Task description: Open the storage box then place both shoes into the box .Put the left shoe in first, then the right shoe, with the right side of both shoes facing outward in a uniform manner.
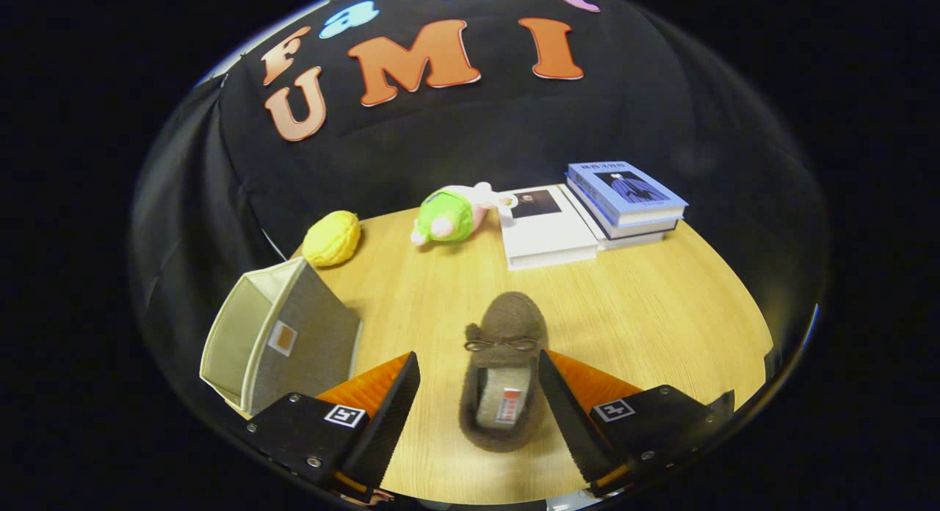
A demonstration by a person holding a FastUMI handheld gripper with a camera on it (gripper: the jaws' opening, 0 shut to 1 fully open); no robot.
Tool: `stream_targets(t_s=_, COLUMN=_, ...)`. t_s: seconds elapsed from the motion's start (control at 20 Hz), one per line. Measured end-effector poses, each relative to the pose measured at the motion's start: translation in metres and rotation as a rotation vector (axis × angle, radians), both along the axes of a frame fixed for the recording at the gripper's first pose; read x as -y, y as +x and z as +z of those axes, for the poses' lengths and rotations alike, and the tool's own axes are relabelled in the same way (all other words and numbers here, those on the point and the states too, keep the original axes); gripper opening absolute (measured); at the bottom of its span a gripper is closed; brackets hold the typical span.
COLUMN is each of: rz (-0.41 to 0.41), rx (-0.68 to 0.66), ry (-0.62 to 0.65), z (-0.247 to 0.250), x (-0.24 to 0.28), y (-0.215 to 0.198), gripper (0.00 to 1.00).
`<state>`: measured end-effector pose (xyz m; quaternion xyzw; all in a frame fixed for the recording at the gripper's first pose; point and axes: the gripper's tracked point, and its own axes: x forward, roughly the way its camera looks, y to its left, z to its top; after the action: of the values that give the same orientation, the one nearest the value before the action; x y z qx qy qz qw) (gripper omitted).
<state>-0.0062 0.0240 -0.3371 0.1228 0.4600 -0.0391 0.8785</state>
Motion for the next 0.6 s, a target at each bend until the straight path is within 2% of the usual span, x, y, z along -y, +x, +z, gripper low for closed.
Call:
stream_targets(t_s=0.4, rz=-0.034, rx=-0.155, ry=-0.035, z=-0.077, x=0.034, y=-0.015, gripper=0.91)
stream_targets(t_s=0.6, rz=-0.051, rx=-0.174, ry=-0.025, z=-0.098, x=0.035, y=-0.01, gripper=0.82)
